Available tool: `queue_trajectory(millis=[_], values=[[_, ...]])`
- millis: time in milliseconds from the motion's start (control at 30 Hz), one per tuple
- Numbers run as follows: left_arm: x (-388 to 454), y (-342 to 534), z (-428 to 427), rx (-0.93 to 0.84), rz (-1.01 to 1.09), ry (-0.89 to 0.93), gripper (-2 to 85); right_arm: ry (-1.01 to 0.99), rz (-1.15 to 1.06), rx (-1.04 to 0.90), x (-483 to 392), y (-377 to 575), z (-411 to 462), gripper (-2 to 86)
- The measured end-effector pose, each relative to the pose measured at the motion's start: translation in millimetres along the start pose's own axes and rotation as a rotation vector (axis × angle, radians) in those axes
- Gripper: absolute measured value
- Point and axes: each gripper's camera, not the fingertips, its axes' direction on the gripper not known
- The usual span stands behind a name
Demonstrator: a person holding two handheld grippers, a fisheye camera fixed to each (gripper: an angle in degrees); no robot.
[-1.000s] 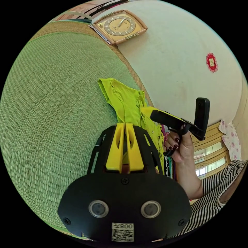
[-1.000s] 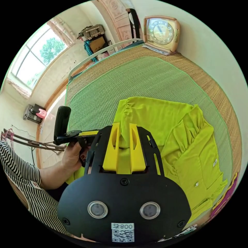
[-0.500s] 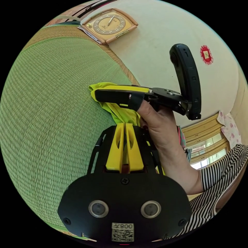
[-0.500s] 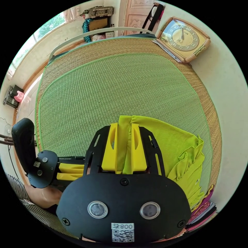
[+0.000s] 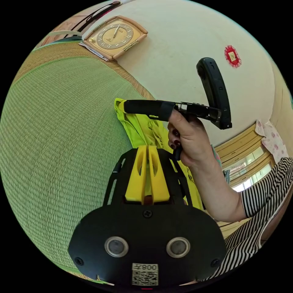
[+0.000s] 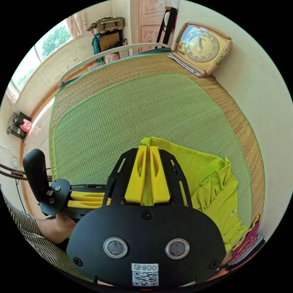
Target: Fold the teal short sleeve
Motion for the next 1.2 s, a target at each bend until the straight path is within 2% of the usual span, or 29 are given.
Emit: queue_trajectory(millis=[200,400,633,967,1100,1200], values=[[54,8,7,0.028,0.207,-0.079,0.6,-0.226,0.125,0.088,87,21,-44,1.7],[94,22,37,0.013,0.322,-0.032,0.4,-0.395,0.28,0.172,171,76,-69,1.6],[120,34,88,-0.138,0.389,0.021,0.5,-0.409,0.434,0.164,226,135,-59,1.5],[117,43,146,-0.343,0.347,0.107,2.4,-0.469,0.563,0.102,277,176,-26,1.7],[113,44,152,-0.333,0.325,0.11,4.0,-0.459,0.597,0.114,290,188,-29,2.1],[110,43,135,-0.199,0.314,0.066,5.7,-0.418,0.604,0.151,293,191,-41,2.8]])
